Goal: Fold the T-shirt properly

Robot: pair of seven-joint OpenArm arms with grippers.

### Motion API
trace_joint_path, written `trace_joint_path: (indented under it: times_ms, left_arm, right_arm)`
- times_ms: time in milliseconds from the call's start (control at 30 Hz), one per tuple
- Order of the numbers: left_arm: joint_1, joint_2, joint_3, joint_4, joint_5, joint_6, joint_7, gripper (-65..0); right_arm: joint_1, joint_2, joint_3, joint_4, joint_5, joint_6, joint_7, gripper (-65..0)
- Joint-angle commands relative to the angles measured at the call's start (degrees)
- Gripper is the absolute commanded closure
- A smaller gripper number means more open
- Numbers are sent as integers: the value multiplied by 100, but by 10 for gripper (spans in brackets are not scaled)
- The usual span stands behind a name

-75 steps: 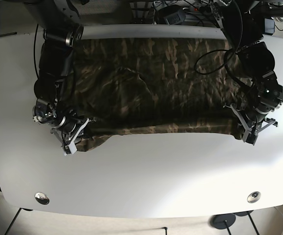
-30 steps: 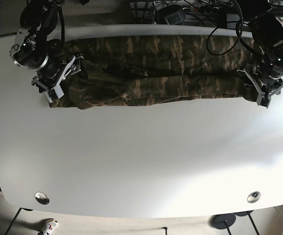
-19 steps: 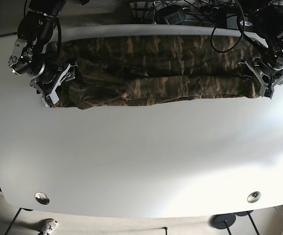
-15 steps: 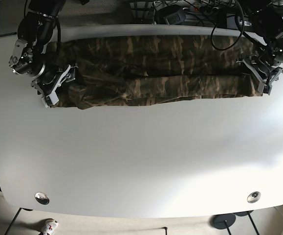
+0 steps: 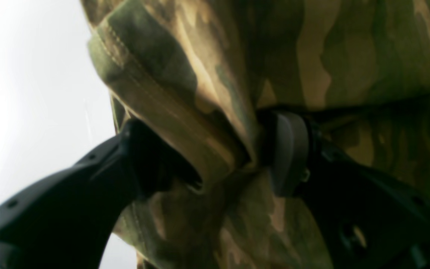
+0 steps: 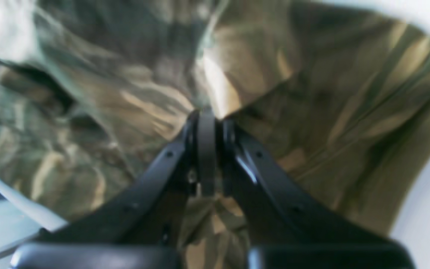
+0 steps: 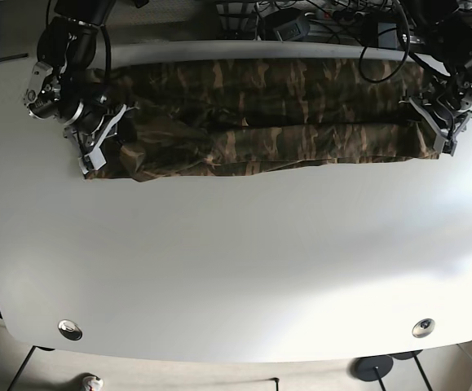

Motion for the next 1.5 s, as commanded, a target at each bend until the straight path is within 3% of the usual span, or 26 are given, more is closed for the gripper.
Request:
trace_joint_path:
  times_ms: [33,167,333,400,433,467,500,567,833,1000,1200,1500]
  left_arm:
    - [-136,-182,-19,-30,23,14,-55,-390]
    - [-172,-498,-19,-531,-21,14,-55,-390]
    - [-268,-498,-19,-531,-12,14,-46,-390]
    - [-268,-498,-19,-531,5,14,-46,-390]
    - [-277,-490,-19,-523,5,14,-46,-390]
    - [-277,-490,-19,-523,5,14,-46,-390]
    - [-277,-490,-19,-523,5,14,-46,-390]
    - [-277,-481,-19,-523,5,14,-46,-390]
    - [-277,-481,-19,-523,5,14,-46,-390]
    - [-277,-481,-19,-523,5,14,-46,-390]
    - [-277,-472,-19,-523,5,14,-46,-390]
    - [-277,-472,-19,-523,5,14,-46,-390]
  right_arm:
    - [-120,135,374,406,392,10,-321,-17]
    - [-261,162,972,767,691,10,-972,-17]
    - [-490,223,954,872,682,10,-1007,-46]
    - [-463,109,813,731,682,10,-989,-170]
    - [-455,56,734,652,682,10,-981,-265]
    - [-419,-5,629,520,682,10,-963,-409]
    - [-367,-67,576,433,682,10,-884,-493]
    - [-367,-128,427,301,682,10,-699,-593]
    - [-164,-260,-162,-156,708,10,-594,-518]
    - [-147,-252,-136,-139,708,10,-585,-518]
    - [-156,-85,-127,652,708,10,-620,-518]
    - [-129,-313,-171,178,691,10,-594,-517]
